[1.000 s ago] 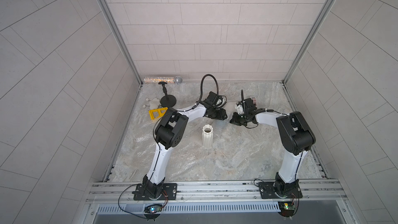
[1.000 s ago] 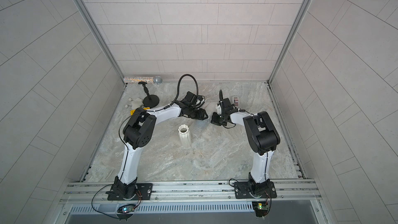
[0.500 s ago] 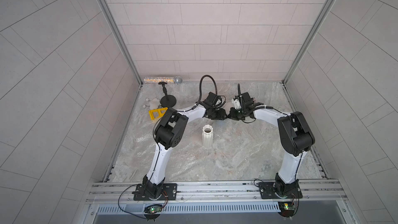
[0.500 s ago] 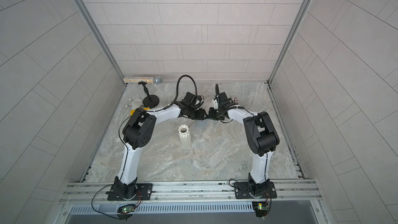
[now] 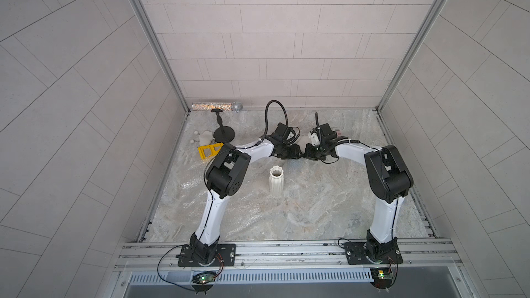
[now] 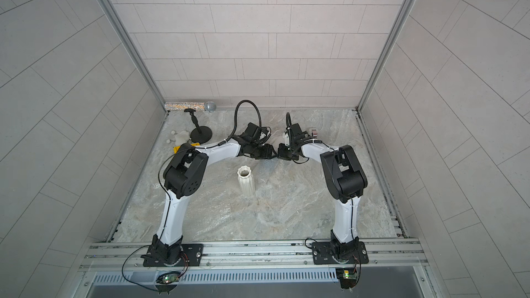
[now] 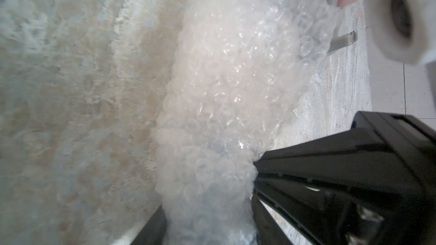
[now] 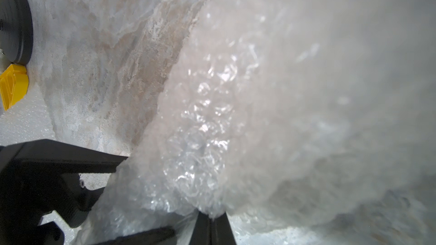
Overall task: Wrap vases in bubble wrap
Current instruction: Stick the Tape Cutter to the bubble wrap.
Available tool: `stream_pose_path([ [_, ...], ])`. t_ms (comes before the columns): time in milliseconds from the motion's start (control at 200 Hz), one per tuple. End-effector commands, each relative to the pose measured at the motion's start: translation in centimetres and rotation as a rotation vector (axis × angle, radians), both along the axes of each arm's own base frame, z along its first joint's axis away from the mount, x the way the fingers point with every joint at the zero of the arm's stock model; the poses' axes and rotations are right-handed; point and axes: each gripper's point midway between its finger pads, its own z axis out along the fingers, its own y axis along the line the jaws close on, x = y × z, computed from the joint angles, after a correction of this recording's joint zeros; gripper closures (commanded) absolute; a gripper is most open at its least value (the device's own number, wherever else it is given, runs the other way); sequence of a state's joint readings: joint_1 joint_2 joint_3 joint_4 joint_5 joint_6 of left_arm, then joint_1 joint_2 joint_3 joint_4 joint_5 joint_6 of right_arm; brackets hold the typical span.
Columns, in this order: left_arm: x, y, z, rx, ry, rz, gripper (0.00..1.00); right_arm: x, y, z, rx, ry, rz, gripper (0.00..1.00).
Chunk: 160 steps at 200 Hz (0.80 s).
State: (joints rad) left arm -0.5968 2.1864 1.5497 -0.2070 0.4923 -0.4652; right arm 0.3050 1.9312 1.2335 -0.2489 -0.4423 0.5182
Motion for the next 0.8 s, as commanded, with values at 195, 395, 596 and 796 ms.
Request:
stream_pose_path([
  [195, -2.4, 0.0, -2.2, 0.038, 0.083, -0.007, 0.47, -1.7, 0.2, -0.4, -0.025, 0.015, 0.029, 1.00],
  [395, -2.5, -0.2, -2.0, 0.032, 0.080, -0.003, 0.47, -0.5, 1.8, -1.3, 0.006, 0.008, 0.029, 1.00],
  [596, -2.5, -0.4, -1.7, 0.025, 0.075, -0.001, 0.43, 0.2, 0.5, -0.2, -0.013, -0.025, 0.013, 1.00],
  [796, -1.6, -0.8, 0.5, 0.000, 0.030, -0.003, 0.27, -0.5, -0.9, 0.1, -0.062, -0.012, 0.028, 1.00],
])
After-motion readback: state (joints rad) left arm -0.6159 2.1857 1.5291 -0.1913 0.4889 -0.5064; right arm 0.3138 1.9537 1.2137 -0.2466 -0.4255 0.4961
